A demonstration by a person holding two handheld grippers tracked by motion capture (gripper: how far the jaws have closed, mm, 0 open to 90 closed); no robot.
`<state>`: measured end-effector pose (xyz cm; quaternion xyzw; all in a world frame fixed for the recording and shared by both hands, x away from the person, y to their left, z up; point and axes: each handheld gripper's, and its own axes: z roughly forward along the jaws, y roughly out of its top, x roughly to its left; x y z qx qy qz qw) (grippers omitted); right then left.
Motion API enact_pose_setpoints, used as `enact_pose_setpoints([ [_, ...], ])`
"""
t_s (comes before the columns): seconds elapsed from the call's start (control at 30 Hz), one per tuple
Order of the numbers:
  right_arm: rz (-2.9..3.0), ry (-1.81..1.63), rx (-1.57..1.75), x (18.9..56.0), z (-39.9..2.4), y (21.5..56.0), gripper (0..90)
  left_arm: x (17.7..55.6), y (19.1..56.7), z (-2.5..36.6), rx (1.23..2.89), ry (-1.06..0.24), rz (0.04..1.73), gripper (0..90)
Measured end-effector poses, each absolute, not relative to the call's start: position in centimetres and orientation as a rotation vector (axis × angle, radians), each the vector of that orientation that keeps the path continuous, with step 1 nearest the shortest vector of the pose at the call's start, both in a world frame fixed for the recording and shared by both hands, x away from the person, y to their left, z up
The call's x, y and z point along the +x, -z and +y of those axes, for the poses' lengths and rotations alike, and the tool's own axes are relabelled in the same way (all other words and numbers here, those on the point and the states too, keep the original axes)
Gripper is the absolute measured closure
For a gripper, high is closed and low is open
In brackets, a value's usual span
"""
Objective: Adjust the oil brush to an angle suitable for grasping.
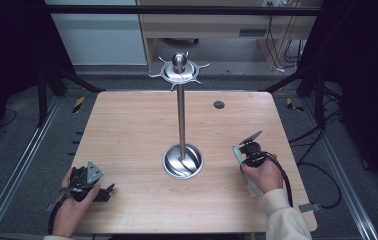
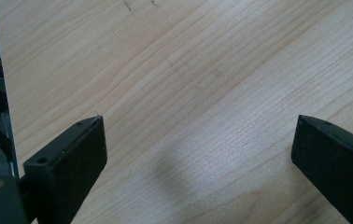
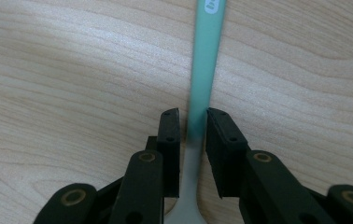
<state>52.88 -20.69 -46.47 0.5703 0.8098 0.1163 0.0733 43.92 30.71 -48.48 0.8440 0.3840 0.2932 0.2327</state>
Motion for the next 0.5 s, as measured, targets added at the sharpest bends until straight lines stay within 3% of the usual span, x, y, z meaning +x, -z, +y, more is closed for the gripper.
enact_pose_setpoints([
  [0.5,2.429,-0.345,1.747,53.00,-20.88,46.71,79.8,43.94,48.51,30.71,2.320,-0.805,1.055,3.1],
])
